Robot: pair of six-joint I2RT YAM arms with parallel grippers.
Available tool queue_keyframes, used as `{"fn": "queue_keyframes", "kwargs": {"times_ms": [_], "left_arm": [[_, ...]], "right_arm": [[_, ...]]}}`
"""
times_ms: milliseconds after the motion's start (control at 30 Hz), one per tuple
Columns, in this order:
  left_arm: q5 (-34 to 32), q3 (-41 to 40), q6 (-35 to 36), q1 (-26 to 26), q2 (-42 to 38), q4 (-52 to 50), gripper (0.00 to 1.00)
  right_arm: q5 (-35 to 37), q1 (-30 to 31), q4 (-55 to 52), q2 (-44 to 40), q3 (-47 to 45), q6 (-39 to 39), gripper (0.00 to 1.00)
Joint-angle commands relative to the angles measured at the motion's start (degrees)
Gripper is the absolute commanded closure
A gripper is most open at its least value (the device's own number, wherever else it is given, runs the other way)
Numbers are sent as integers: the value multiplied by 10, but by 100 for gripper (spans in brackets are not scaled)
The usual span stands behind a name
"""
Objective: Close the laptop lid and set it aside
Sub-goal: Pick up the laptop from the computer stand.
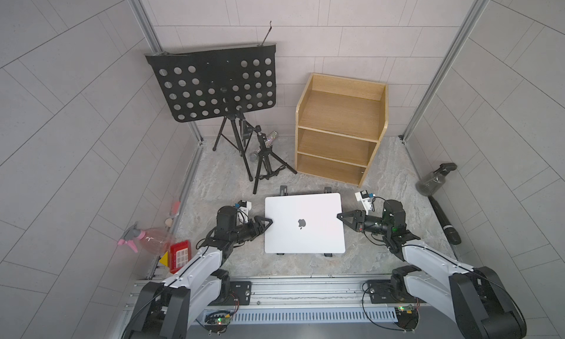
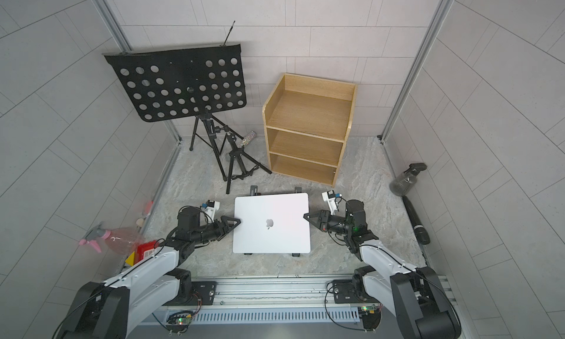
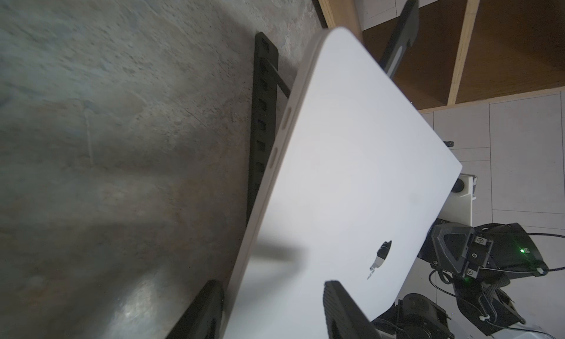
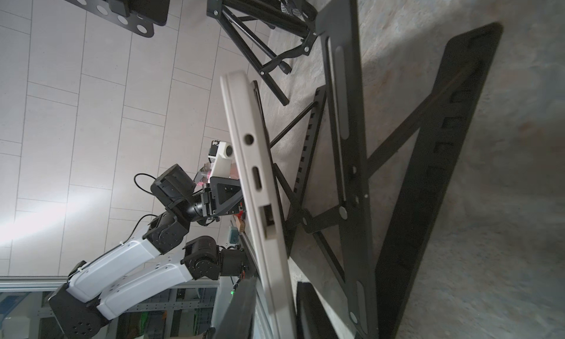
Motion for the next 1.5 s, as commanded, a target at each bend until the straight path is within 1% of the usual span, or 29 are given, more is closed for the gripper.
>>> {"fn": "queue_keyframes", "kwargs": {"times_ms": [0, 133, 433, 600, 667, 700, 733, 767, 867, 900, 967, 1033, 1100, 1200, 1267, 1333, 1467], "left_arm": [[33, 13, 11, 1, 1, 19, 44], [35, 13, 11, 0, 3, 21, 44], [42, 13, 11, 0, 13, 32, 44], [45, 13, 11, 0, 16, 35, 45], [45, 12, 11, 0, 15, 35, 45], [45, 12, 11, 0, 15, 35, 45], [45, 12, 11, 1, 14, 35, 45], [45, 12, 11, 0, 13, 35, 44], [45, 11, 11, 0, 6, 31, 43], [42, 12, 9, 1, 1, 27, 42], [34, 12, 10, 0, -18, 11, 38], [21, 12, 8, 1, -52, -14, 29], [3, 14, -1, 1, -102, -42, 18], [-35, 13, -32, 0, -206, -73, 5], [-51, 19, -47, 1, -257, -98, 0], [-64, 31, -48, 0, -291, -124, 0], [-67, 62, -50, 0, -311, -159, 0]], "right_arm": [[-37, 5, 48, -6, 3, 34, 74], [-36, 12, 47, -14, 6, 42, 76], [-24, 54, 42, -5, 25, 42, 74], [-8, 71, 25, -4, 36, 31, 76], [-3, 75, 22, -6, 36, 29, 81], [-2, 75, 23, -7, 36, 29, 84], [-1, 75, 23, -8, 35, 29, 90], [-1, 75, 22, -10, 35, 29, 93], [4, 75, 16, -23, 35, 31, 100], [6, 75, 13, -30, 35, 34, 100], [12, 73, 8, -48, 35, 41, 100], [11, 68, 8, -68, 35, 52, 100], [9, 62, 9, -88, 37, 64, 100], [7, 52, 16, -120, 39, 92, 100], [8, 44, 21, -138, 40, 109, 100], [8, 39, 28, -153, 40, 127, 100], [9, 29, 60, -172, 43, 169, 100]]}}
